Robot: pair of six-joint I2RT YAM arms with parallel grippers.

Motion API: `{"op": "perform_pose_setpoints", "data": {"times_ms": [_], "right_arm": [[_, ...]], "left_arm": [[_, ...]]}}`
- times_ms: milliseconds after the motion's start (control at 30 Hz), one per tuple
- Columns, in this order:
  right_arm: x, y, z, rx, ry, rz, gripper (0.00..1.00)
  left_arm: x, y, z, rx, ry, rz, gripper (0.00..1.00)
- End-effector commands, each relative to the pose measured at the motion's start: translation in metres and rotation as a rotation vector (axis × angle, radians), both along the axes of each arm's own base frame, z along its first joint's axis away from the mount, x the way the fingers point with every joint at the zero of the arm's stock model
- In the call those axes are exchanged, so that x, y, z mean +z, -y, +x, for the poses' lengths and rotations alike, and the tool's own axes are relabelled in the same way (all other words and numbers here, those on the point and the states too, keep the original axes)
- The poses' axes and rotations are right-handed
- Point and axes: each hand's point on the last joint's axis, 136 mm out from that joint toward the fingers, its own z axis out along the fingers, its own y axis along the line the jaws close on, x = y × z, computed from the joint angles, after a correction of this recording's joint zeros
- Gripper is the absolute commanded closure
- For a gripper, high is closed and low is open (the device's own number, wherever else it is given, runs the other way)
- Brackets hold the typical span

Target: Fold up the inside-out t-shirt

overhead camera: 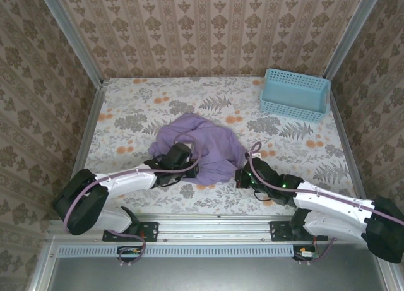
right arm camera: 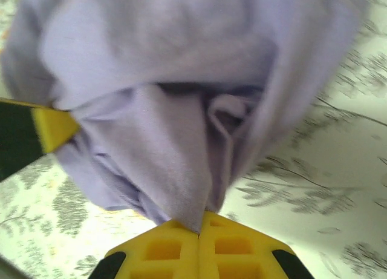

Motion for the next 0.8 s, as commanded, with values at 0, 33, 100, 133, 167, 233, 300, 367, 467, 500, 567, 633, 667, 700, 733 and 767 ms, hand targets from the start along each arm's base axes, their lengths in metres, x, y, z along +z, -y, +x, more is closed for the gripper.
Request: {"op": "perform_pose_setpoints", "data": {"times_ms": [0,33,100,133,167,233,300,367,467,500,567,633,667,700,733,767], "right_arm": [[-0.005,0.005,0.004,-0.051,-0.021,0.03,1.0],[-0.006,0.008,0.005,-0.058,-0.024,0.004,1.0],[-0.001,0.013,0.009,-0.07,-0.026,-0.066,0.94],[0.002,0.015,0.01,-0.072,-0.025,-0.091,0.85],[0.006,0.02,0.012,-0.078,-0.02,-0.129,0.75],[0.014,0.029,0.013,-0.095,-0.004,-0.192,0.65],[0.026,0.034,0.012,-0.092,0.021,-0.238,0.6],[0.036,0.033,0.008,-0.074,0.056,-0.285,0.56],[0.038,0.019,0.001,-0.019,0.082,-0.316,0.55],[0.033,0.015,0.0,-0.008,0.068,-0.312,0.55],[0.026,0.006,0.0,0.003,0.048,-0.297,0.57],[0.021,-0.007,0.003,0.028,0.047,-0.276,0.58],[0.018,-0.013,0.004,0.036,0.042,-0.268,0.57],[0.015,-0.017,0.006,0.04,0.037,-0.272,0.58],[0.012,-0.02,0.009,0.038,0.032,-0.283,0.57],[0.01,-0.021,0.011,0.034,0.028,-0.299,0.57]], "left_arm": [[0.006,0.017,-0.007,-0.098,0.032,-0.004,0.97],[0.008,0.024,-0.011,-0.124,0.038,0.0,0.97],[0.014,0.04,-0.02,-0.183,0.063,-0.001,0.97],[0.017,0.045,-0.024,-0.201,0.076,0.001,0.97],[0.019,0.05,-0.027,-0.218,0.087,-0.003,0.97],[0.021,0.056,-0.031,-0.235,0.096,-0.016,0.97],[0.023,0.059,-0.033,-0.238,0.097,-0.022,0.98],[0.025,0.059,-0.033,-0.234,0.104,-0.026,0.97],[0.025,0.059,-0.031,-0.228,0.114,-0.023,0.97],[0.026,0.06,-0.031,-0.23,0.112,-0.021,0.98],[0.026,0.061,-0.03,-0.234,0.114,-0.019,0.98],[0.026,0.062,-0.03,-0.24,0.117,-0.018,0.98],[0.026,0.062,-0.03,-0.241,0.117,-0.015,0.98],[0.026,0.062,-0.029,-0.242,0.117,-0.013,0.98],[0.026,0.062,-0.03,-0.242,0.116,-0.011,0.98],[0.028,0.063,-0.03,-0.242,0.117,-0.016,0.98]]}}
